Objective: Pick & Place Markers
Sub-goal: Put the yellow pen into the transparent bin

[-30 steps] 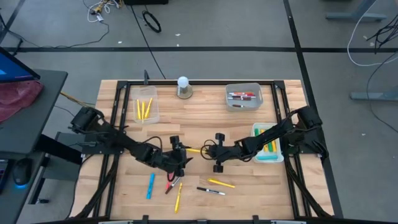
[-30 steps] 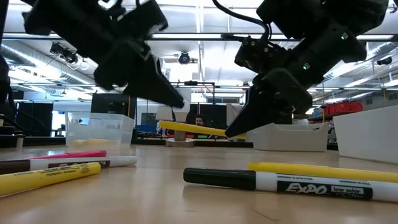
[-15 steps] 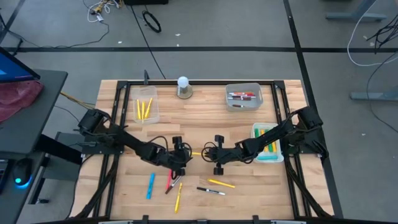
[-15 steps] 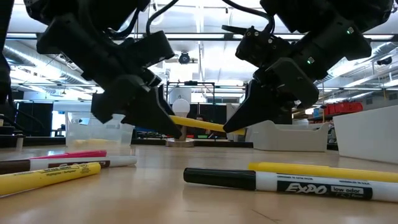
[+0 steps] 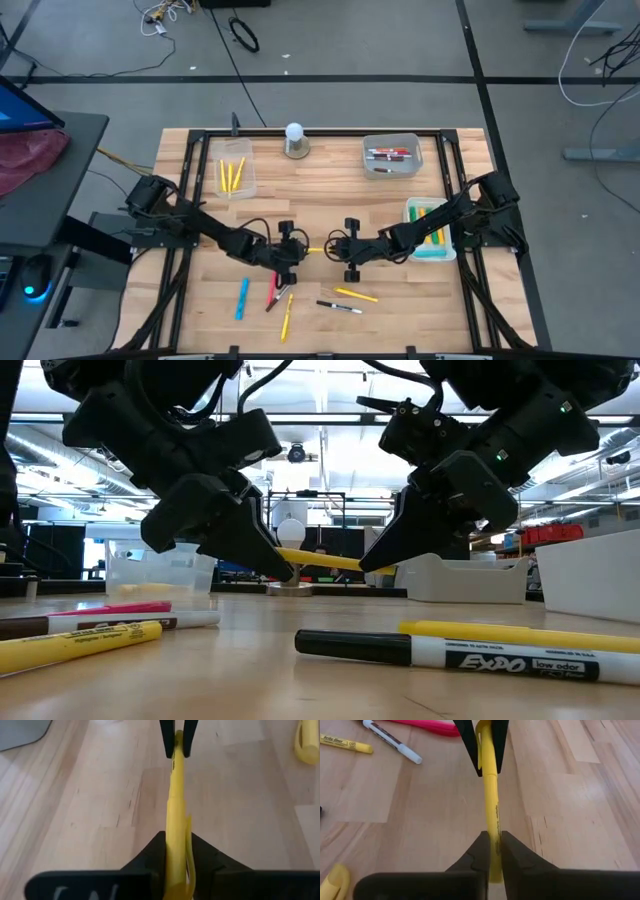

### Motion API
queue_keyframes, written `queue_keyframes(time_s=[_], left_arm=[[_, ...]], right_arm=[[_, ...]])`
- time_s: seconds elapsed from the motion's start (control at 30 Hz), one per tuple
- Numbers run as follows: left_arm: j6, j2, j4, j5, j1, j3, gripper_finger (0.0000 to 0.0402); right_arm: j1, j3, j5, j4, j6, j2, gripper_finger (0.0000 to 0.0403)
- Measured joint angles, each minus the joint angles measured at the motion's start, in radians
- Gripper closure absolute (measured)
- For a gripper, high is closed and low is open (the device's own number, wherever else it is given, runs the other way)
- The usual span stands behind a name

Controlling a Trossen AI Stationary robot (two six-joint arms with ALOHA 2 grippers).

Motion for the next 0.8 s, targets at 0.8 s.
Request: queue_keyframes(time_s=[0.8], left_arm=[[-0.957,-0.372,-1.386,-0.182,0.105,0.182,0.0347]], right_arm=[[-0.012,0.002,0.199,-0.128,0.172,-0.019,0.0274]])
